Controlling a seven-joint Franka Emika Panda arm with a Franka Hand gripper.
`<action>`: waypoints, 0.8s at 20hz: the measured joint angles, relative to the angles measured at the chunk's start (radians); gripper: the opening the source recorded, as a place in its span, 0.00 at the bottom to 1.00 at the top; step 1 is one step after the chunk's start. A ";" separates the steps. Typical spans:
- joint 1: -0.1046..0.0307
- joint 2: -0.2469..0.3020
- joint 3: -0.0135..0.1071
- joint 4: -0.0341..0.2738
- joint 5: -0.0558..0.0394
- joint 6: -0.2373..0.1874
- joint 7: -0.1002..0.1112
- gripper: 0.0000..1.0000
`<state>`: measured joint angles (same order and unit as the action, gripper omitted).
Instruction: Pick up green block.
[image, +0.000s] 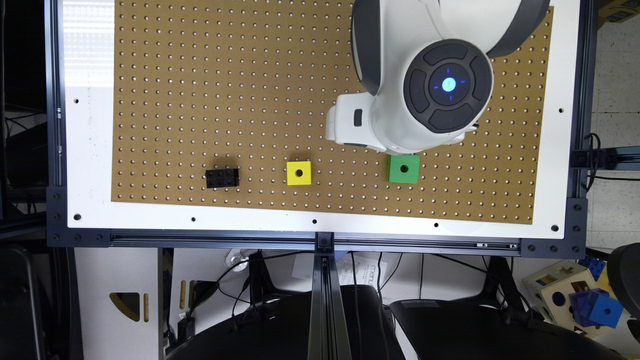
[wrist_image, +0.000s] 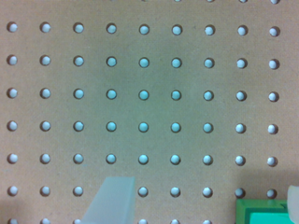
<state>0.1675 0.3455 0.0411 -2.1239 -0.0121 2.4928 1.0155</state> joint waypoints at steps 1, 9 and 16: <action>0.000 0.000 0.000 -0.001 0.0000 0.000 -0.001 1.00; 0.007 0.036 0.051 0.068 0.0015 -0.001 0.016 1.00; 0.007 0.120 0.060 0.161 0.0014 -0.006 0.019 1.00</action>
<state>0.1745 0.4653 0.1015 -1.9628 -0.0107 2.4867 1.0349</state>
